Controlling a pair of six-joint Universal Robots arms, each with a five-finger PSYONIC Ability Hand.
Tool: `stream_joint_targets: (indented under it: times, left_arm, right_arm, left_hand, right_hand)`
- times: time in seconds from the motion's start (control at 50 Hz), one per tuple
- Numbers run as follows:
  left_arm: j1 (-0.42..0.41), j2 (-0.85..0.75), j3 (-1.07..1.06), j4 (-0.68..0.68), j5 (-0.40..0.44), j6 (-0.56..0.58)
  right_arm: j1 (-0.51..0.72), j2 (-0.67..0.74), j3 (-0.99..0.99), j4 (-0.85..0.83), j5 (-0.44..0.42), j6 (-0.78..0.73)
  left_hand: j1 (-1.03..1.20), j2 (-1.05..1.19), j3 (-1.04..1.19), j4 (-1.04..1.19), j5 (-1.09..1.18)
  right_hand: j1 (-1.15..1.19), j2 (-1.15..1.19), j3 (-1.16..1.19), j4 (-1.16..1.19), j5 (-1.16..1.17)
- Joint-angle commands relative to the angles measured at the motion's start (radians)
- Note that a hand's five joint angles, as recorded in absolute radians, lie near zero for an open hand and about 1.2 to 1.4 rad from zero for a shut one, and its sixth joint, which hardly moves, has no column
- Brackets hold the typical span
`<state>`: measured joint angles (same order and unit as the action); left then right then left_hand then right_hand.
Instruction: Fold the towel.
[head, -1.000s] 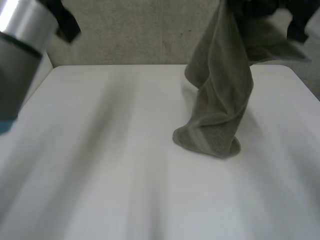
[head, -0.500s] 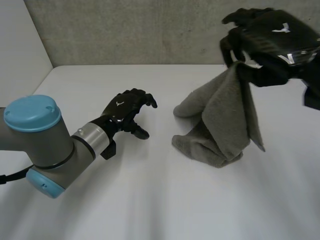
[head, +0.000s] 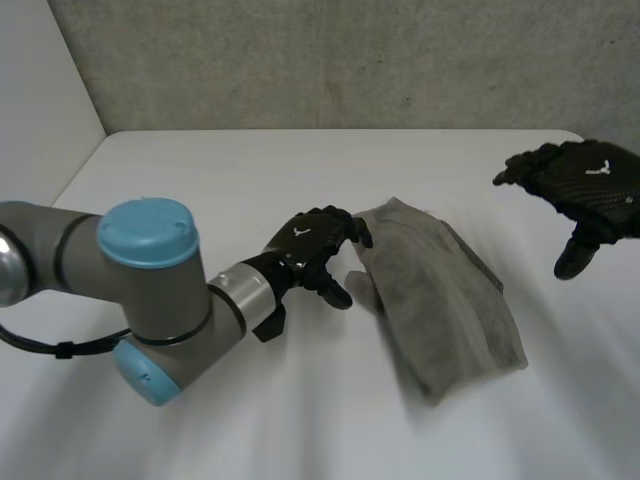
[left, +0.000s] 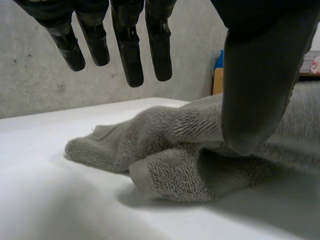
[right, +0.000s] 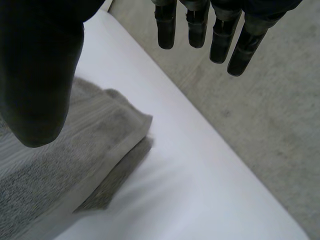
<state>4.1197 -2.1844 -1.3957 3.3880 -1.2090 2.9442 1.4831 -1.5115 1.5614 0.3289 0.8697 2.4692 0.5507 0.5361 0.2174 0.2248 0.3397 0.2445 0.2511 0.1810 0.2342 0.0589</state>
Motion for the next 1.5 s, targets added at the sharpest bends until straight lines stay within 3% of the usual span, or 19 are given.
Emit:
stream_joint_targets:
  times: [0.02, 0.14, 0.32, 0.48, 0.6, 0.76, 1.06, 1.22, 1.26, 1.28, 1.32, 1.36, 1.5]
  left_arm:
    - [-0.036, -0.093, 0.118, -0.009, -0.084, 0.041]
    - [-0.048, -0.166, 0.194, -0.054, -0.107, 0.111]
    - [-0.052, -0.192, 0.201, -0.091, -0.158, 0.128]
    - [-0.056, -0.189, 0.191, -0.091, -0.217, 0.128]
    - [-0.064, -0.192, 0.196, -0.085, -0.227, 0.122]
    - [-0.084, -0.216, 0.208, -0.084, -0.225, 0.116]
    - [-0.09, -0.295, 0.284, -0.084, -0.23, 0.128]
    - [-0.093, -0.328, 0.326, -0.084, -0.23, 0.128]
    - [-0.099, -0.339, 0.343, -0.084, -0.23, 0.128]
    - [-0.099, -0.339, 0.343, -0.084, -0.23, 0.128]
    - [-0.102, -0.344, 0.357, -0.084, -0.23, 0.128]
    - [-0.102, -0.344, 0.365, -0.084, -0.228, 0.127]
    - [-0.098, -0.301, 0.382, -0.084, -0.228, 0.119]
  right_arm:
    - [0.0, 0.008, 0.06, -0.028, 0.002, 0.001]
    - [0.0, 0.008, 0.072, -0.033, 0.0, 0.002]
    - [0.005, 0.014, 0.101, -0.042, -0.021, 0.02]
    - [0.123, 0.143, 0.114, -0.177, -0.018, 0.227]
    - [0.183, 0.218, 0.115, -0.249, -0.008, 0.292]
    - [0.269, 0.322, 0.098, -0.32, 0.109, 0.298]
    - [0.329, 0.373, 0.08, -0.373, 0.169, 0.301]
    - [0.345, 0.41, 0.074, -0.406, 0.183, 0.301]
    - [0.347, 0.421, 0.062, -0.404, 0.183, 0.303]
    - [0.347, 0.421, 0.062, -0.404, 0.183, 0.303]
    - [0.345, 0.421, 0.045, -0.401, 0.183, 0.309]
    - [0.342, 0.419, 0.039, -0.401, 0.181, 0.31]
    - [0.338, 0.341, -0.027, -0.396, 0.169, 0.382]
  left_hand:
    - [0.029, 0.044, -0.043, -0.05, 0.066]
    - [0.112, 0.126, -0.043, -0.05, 0.148]
    - [0.097, 0.112, -0.043, -0.05, 0.134]
    - [0.094, 0.109, -0.043, -0.05, 0.131]
    - [0.094, 0.109, -0.043, -0.05, 0.131]
    - [0.094, 0.109, -0.043, -0.05, 0.131]
    - [0.1, 0.115, -0.043, -0.05, 0.137]
    - [0.206, 0.221, -0.043, -0.05, 0.242]
    - [0.413, 0.428, -0.043, -0.05, 0.449]
    - [0.414, 0.429, -0.043, -0.05, 0.451]
    - [0.712, 0.727, -0.043, -0.05, 0.749]
    - [0.844, 0.859, -0.043, -0.05, 0.881]
    - [0.846, 0.86, -0.043, -0.05, 0.882]
  right_hand:
    - [-0.07, -0.077, -0.007, -0.06, -0.059]
    - [-0.07, -0.077, -0.007, -0.06, -0.059]
    - [-0.07, -0.077, -0.007, -0.06, -0.059]
    - [-0.07, -0.077, -0.007, -0.06, -0.059]
    - [-0.07, -0.077, -0.007, -0.06, -0.059]
    - [-0.07, -0.077, -0.007, -0.06, -0.059]
    - [-0.048, -0.055, -0.007, -0.06, -0.037]
    - [0.357, 0.351, -0.007, -0.06, 0.368]
    - [0.754, 0.748, -0.007, -0.06, 0.765]
    - [0.756, 0.75, -0.007, -0.06, 0.768]
    - [1.15, 1.144, -0.007, -0.06, 1.161]
    - [1.152, 1.145, -0.007, -0.06, 1.163]
    - [1.152, 1.145, -0.007, -0.06, 1.163]
